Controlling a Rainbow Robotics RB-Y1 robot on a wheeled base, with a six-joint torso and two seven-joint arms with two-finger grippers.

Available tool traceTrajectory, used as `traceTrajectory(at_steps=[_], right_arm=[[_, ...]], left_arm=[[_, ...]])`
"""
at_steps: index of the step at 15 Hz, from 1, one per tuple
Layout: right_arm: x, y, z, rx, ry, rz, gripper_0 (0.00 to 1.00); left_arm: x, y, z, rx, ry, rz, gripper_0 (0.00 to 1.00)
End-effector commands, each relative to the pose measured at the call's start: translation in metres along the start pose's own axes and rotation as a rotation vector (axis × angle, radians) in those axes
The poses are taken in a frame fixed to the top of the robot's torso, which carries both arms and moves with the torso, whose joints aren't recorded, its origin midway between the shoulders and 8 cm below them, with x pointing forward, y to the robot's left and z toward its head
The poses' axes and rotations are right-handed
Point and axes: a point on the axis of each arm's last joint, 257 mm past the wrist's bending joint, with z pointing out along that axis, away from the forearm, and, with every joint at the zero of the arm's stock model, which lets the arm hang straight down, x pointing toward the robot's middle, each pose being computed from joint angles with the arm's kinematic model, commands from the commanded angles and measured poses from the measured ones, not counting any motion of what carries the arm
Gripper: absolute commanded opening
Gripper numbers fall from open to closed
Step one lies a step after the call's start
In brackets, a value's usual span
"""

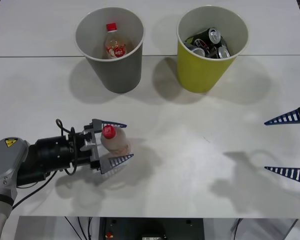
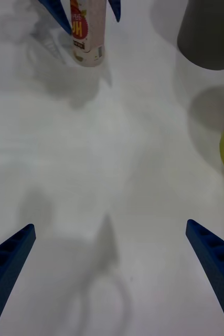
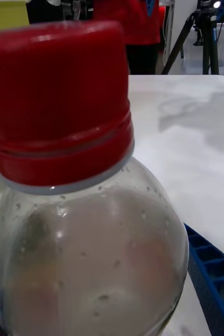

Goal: Put the can into the green bin and the plastic bottle into the gray bin

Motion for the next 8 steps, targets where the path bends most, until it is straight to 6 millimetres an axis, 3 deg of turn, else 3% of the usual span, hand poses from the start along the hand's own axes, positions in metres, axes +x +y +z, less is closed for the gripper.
traceTrajectory(at_steps=[1, 8], right_arm=[[0.0, 0.0, 0.0, 0.0, 0.0, 0.0, 1.0], [0.0, 0.0, 0.0, 0.0, 0.0, 0.0, 1.0]], left_arm=[[-0.0001, 0.0003, 0.0009, 0.003, 0.002, -0.011, 0.0], [-0.0008, 0.0026, -0.0013, 0.001, 0.003, -0.027, 0.0]])
